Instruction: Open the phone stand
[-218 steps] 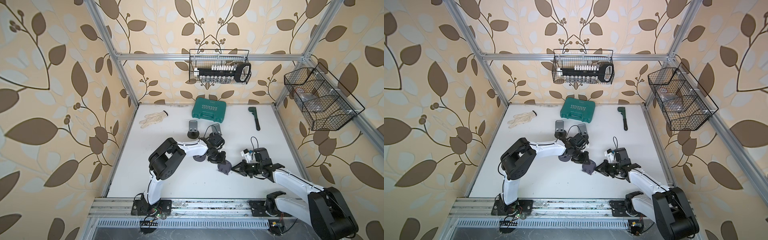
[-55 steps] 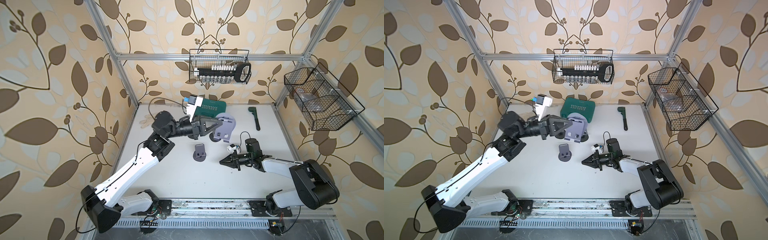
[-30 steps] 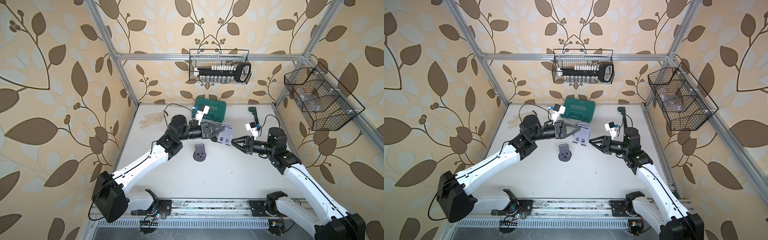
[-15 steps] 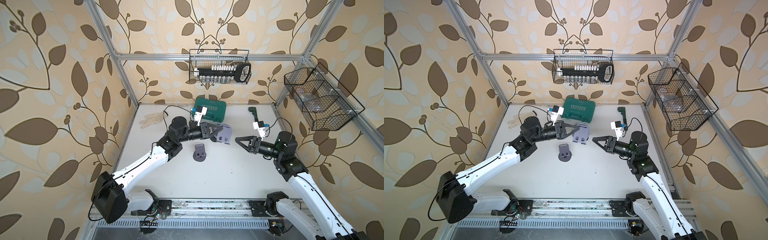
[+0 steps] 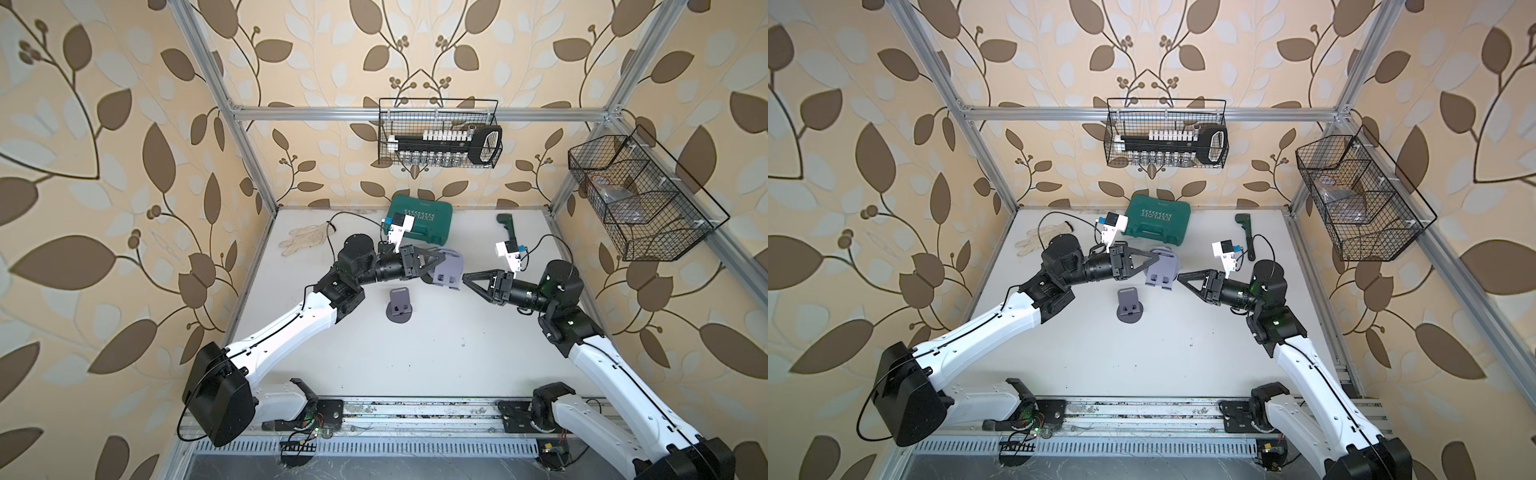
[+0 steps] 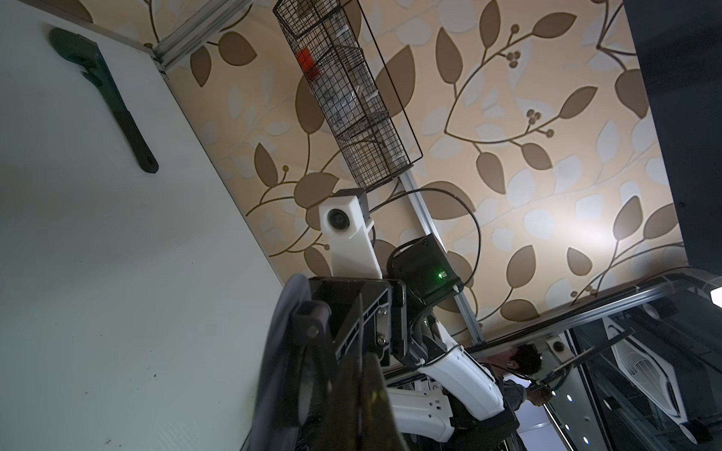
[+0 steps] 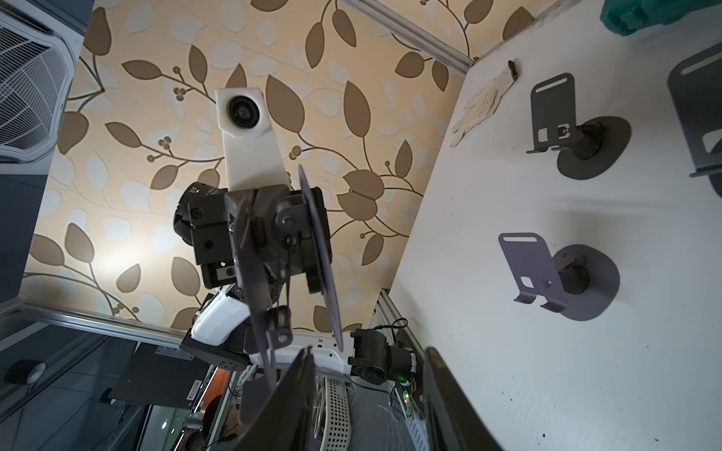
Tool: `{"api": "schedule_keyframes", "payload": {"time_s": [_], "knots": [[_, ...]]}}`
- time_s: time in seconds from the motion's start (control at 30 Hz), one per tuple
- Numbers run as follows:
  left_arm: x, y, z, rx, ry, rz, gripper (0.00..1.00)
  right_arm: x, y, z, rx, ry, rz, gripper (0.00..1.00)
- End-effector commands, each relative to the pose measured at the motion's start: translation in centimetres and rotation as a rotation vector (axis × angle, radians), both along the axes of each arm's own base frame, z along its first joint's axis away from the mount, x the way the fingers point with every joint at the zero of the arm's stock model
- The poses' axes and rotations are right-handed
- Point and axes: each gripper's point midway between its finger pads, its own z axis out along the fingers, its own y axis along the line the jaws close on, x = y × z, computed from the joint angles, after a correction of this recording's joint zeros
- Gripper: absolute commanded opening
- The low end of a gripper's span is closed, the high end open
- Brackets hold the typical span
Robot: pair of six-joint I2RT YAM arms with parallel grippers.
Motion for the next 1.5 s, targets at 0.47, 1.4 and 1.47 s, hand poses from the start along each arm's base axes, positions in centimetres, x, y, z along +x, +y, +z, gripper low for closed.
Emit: {"api": "schedule_keyframes", "payload": {"time_s": [0.47,1.4,1.47], "knots": [[-0.4,0.4,1.9,-0.047,-0.060,0.016,0.00,-0.5,-0.4,2.1,-0.002,-0.086,-0.028,0.41],[-1.0,-0.7,2.4,-0.088,-0.082,-0.056,0.00,1.7,4.7,2.2,0.001,-0.090,0.087,0.38],[-1.0,-0.8,2.4,-0.091,-0.086,-0.060,0.00,1.6,5.3,1.8,0.009,-0.075,0.101,0.33]]}}
